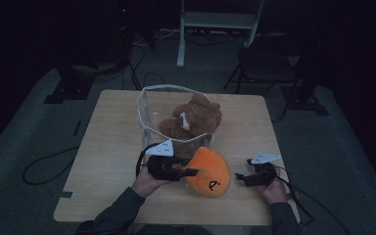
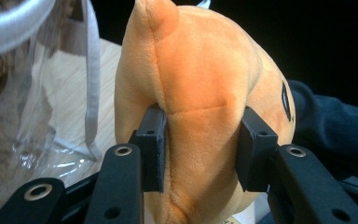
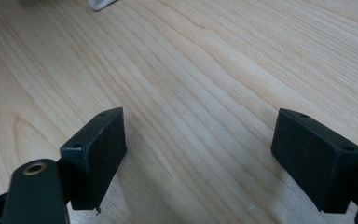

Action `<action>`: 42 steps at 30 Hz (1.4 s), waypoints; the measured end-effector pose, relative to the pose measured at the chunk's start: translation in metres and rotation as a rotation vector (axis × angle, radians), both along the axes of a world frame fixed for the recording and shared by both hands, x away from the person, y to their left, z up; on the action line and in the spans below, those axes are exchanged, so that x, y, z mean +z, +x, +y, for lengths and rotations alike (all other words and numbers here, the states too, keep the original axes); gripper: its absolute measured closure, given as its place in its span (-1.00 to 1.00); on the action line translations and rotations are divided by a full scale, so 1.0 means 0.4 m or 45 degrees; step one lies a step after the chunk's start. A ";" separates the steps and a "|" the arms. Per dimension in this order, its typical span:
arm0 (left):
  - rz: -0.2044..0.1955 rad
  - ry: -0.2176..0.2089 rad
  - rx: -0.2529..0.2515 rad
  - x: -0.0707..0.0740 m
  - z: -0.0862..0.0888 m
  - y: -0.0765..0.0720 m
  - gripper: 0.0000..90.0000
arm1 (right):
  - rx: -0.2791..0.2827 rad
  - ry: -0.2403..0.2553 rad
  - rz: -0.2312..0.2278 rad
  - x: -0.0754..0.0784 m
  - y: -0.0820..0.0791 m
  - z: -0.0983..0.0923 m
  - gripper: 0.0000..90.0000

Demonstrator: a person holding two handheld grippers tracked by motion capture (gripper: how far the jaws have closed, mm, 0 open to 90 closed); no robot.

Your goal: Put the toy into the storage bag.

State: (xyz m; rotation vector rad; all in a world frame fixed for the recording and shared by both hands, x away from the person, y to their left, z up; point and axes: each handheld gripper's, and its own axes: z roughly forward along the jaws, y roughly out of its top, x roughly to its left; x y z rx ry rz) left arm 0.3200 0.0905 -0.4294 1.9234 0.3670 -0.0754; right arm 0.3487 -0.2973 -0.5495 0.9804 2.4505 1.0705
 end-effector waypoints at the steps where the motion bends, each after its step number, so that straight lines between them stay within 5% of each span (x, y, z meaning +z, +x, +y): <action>1: 0.000 0.000 0.000 0.000 0.000 0.000 0.34 | 0.000 0.000 0.000 0.000 0.000 0.000 -0.62; 42: -0.140 -0.118 0.048 0.164 0.070 -0.001 0.34 | 0.000 -0.001 0.000 0.000 0.000 0.000 -0.62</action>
